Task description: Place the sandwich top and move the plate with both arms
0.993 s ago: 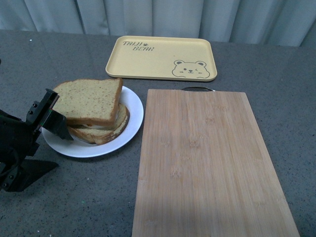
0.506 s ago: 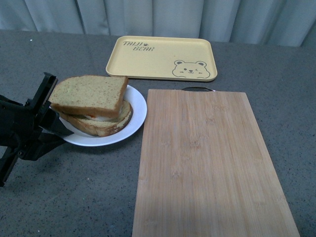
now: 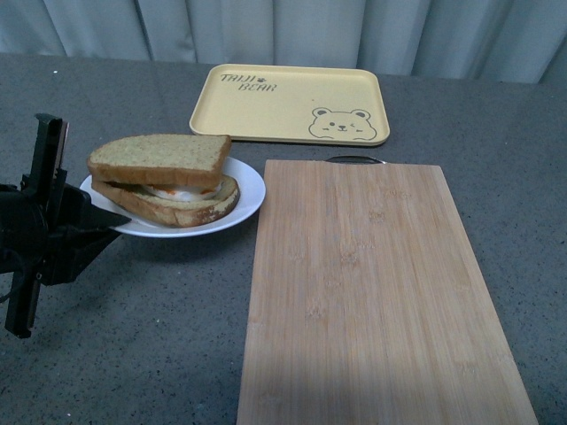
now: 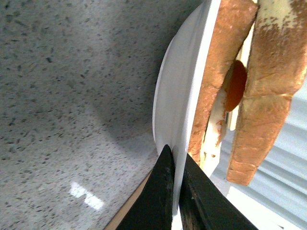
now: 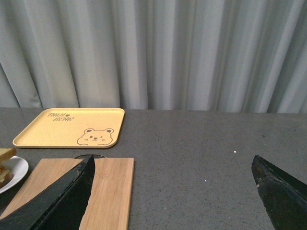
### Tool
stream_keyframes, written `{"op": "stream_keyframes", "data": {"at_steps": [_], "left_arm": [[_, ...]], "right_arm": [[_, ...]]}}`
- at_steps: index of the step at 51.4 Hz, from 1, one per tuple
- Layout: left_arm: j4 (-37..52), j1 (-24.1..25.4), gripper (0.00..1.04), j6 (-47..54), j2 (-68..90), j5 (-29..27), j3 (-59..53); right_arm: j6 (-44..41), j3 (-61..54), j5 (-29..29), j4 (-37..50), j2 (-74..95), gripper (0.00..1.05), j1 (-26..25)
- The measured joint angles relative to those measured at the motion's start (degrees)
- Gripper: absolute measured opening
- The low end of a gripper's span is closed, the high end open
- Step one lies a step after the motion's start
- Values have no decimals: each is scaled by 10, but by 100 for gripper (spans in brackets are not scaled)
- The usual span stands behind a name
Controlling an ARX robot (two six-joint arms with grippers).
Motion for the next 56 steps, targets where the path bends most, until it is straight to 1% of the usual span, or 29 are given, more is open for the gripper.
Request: {"op": "stream_keyframes", "data": {"at_steps": [7, 16, 21, 28, 38, 50, 56], "left_arm": [[86, -1, 4, -32, 12, 12, -8], [179, -16, 4, -47, 23, 54, 8], [137, -42, 4, -40, 41, 44, 64], [94, -64, 4, -21, 76, 39, 129], [27, -95, 4, 8, 138, 34, 270], [-56, -115, 4, 16, 209, 25, 428], [-73, -117, 4, 12, 240, 25, 478]], "right_arm": [[0, 0, 0, 0, 0, 95, 0], [0, 0, 0, 0, 0, 95, 0], [0, 0, 0, 0, 0, 95, 0], [0, 0, 0, 0, 0, 95, 0], [0, 0, 0, 0, 0, 95, 0], [0, 0, 0, 0, 0, 95, 0], [0, 0, 0, 0, 0, 95, 0]]}}
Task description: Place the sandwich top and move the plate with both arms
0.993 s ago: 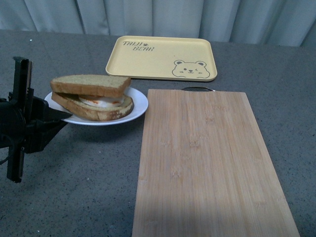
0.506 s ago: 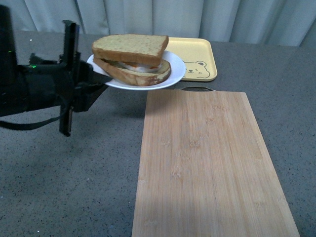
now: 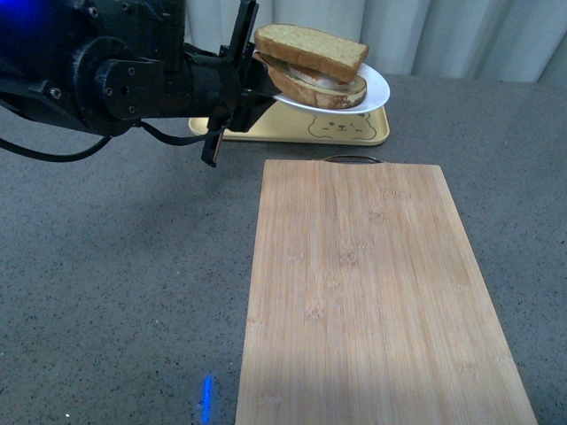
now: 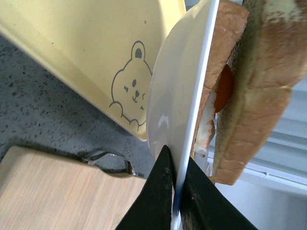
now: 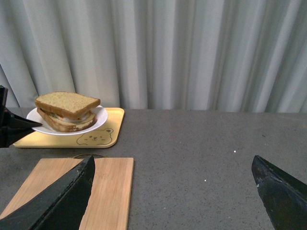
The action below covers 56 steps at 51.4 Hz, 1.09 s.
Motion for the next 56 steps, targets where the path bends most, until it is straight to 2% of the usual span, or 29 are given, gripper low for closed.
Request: {"op": "stream_keyframes", "data": {"at_steps": [25, 39, 41, 44, 56], "left_arm": [[-90, 22, 4, 1, 113, 16, 164], [-116, 28, 4, 11, 127, 15, 189], [-111, 29, 9, 11, 127, 18, 188], [-93, 29, 21, 10, 122, 20, 175], [-86, 34, 55, 15, 78, 24, 113]], "right_arm": [[0, 0, 0, 0, 0, 95, 0], [0, 0, 0, 0, 0, 95, 0], [0, 0, 0, 0, 0, 95, 0], [0, 0, 0, 0, 0, 95, 0], [0, 0, 0, 0, 0, 95, 0]]}}
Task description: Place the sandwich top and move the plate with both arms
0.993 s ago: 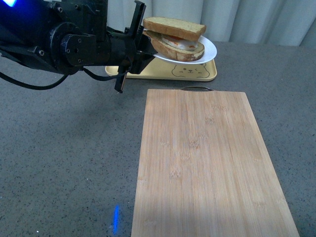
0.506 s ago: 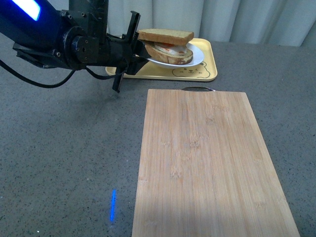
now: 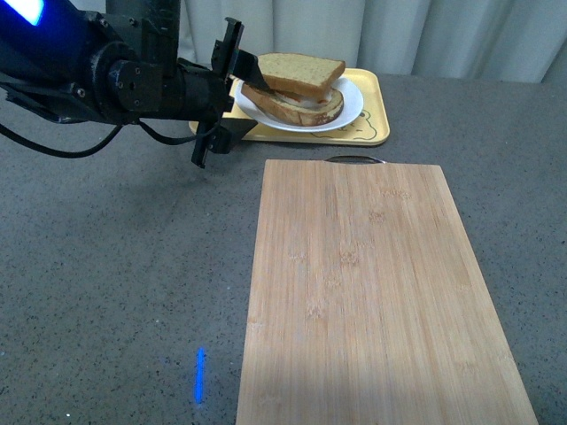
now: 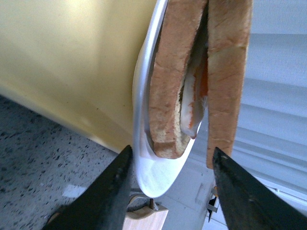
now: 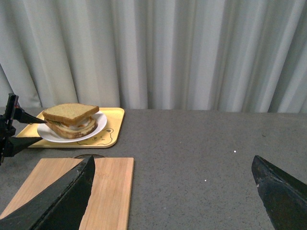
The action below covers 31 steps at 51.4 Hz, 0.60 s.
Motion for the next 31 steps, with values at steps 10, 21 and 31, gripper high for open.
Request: {"op": "stream_keyframes", "data": {"at_steps": [10, 21, 31], "left_arm": [[28, 6, 86, 20, -75, -7, -92], [259, 1, 81, 255, -178, -218, -284], [459, 23, 49, 614, -278, -309, -469]], "right_arm": [[0, 0, 0, 0, 0, 95, 0], [0, 0, 0, 0, 0, 95, 0], [0, 0, 0, 0, 0, 95, 0]]}}
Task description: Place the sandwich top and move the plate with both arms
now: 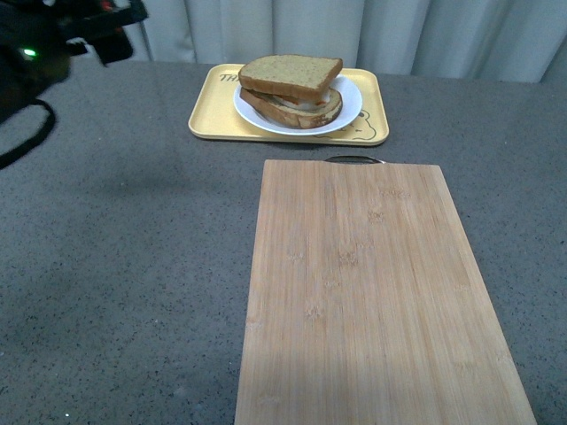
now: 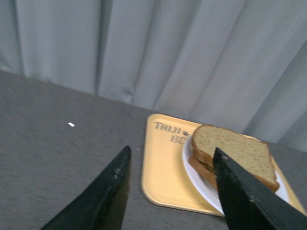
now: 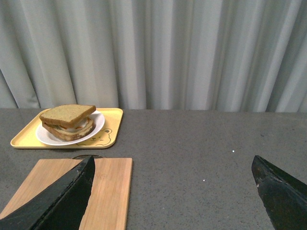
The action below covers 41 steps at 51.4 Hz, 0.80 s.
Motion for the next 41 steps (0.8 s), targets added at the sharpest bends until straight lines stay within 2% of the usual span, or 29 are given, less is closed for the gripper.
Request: {"op": "stream_keyframes", "data": {"at_steps": [5, 14, 31, 33, 37, 41], "left_arm": [[16, 11, 33, 57, -61, 9, -66], [22, 29, 4, 92, -132, 24, -165], [-19, 57, 4, 103, -330, 53, -320], [-35, 76, 4, 104, -361, 84, -334], [-110, 89, 4, 105, -440, 86, -347], [-135, 90, 4, 105, -490, 86, -360]], "right_arm": [[0, 0, 0, 0, 0, 95, 0], [0, 0, 0, 0, 0, 95, 0], [0, 0, 0, 0, 0, 95, 0], [0, 0, 0, 0, 0, 95, 0], [0, 0, 0, 0, 0, 95, 0], [0, 0, 0, 0, 0, 95, 0]]}}
